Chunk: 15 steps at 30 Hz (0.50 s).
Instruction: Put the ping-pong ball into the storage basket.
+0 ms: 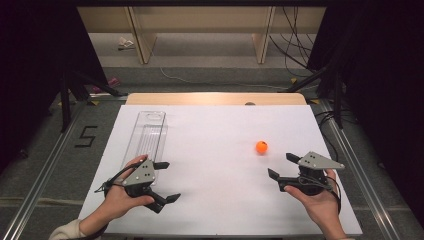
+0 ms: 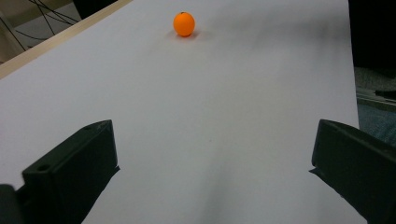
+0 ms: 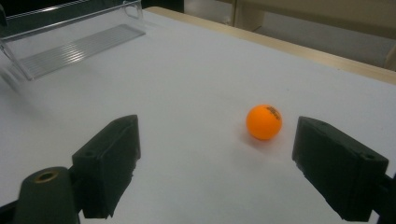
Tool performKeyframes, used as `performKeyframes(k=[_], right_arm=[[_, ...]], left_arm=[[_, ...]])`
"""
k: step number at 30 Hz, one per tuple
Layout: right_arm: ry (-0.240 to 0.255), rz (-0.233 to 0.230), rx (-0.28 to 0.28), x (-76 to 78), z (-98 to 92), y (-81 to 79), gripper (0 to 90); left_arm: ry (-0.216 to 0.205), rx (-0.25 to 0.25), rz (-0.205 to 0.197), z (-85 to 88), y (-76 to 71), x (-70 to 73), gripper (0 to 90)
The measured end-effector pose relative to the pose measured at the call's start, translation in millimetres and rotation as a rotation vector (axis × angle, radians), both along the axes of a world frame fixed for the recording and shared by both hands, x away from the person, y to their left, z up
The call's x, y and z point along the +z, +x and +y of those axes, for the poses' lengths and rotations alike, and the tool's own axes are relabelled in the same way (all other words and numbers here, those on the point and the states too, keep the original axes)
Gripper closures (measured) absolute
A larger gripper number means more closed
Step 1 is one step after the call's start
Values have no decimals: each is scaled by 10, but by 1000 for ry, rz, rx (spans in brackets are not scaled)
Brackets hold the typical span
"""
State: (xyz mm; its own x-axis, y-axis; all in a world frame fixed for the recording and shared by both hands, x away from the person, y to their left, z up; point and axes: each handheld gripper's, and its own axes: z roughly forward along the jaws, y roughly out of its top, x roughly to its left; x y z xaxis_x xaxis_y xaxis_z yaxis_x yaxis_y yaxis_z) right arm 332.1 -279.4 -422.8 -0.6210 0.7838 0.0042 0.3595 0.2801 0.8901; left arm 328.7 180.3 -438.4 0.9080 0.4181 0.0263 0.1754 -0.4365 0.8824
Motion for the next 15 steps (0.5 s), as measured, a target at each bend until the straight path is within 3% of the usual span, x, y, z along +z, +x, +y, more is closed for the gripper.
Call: performKeyframes(k=[15], right_arm=[[-16, -2, -32, -29, -4, 111, 162]], left_arm=[[-2, -5, -2, -8, -12, 4, 0]])
